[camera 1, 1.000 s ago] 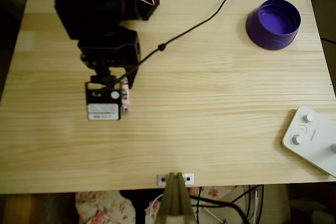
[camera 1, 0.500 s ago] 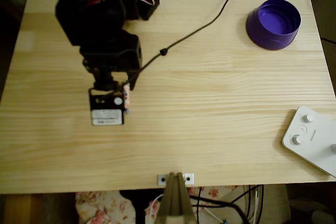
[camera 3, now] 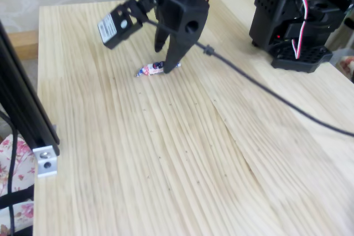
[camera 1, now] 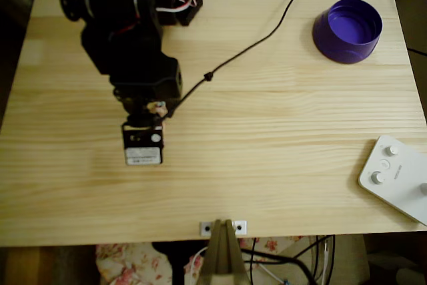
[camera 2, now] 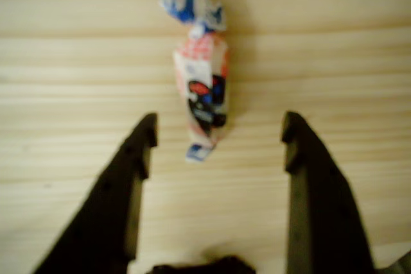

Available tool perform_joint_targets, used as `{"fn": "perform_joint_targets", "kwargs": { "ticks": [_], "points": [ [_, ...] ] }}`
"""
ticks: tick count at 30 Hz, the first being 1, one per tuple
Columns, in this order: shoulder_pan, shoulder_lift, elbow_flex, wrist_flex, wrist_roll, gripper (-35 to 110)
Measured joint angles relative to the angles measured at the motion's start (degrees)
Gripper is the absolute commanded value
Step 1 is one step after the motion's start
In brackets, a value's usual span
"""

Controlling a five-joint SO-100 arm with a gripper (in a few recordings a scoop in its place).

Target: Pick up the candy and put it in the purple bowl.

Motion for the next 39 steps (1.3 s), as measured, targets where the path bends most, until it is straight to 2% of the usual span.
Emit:
{"fn": "perform_joint_targets", "kwargs": {
  "ticks": [20, 26, 35, 39],
  "points": [
    [0.70, -4.22, -1.76, -2.90, 0.26, 26],
    [0.70, -4.22, -1.76, -2.64, -0.18, 20],
    [0.79, -5.10, -1.76, -2.64, -1.14, -1],
    [1.58, -5.10, -1.76, -2.64, -2.11, -1]
  ]
}}
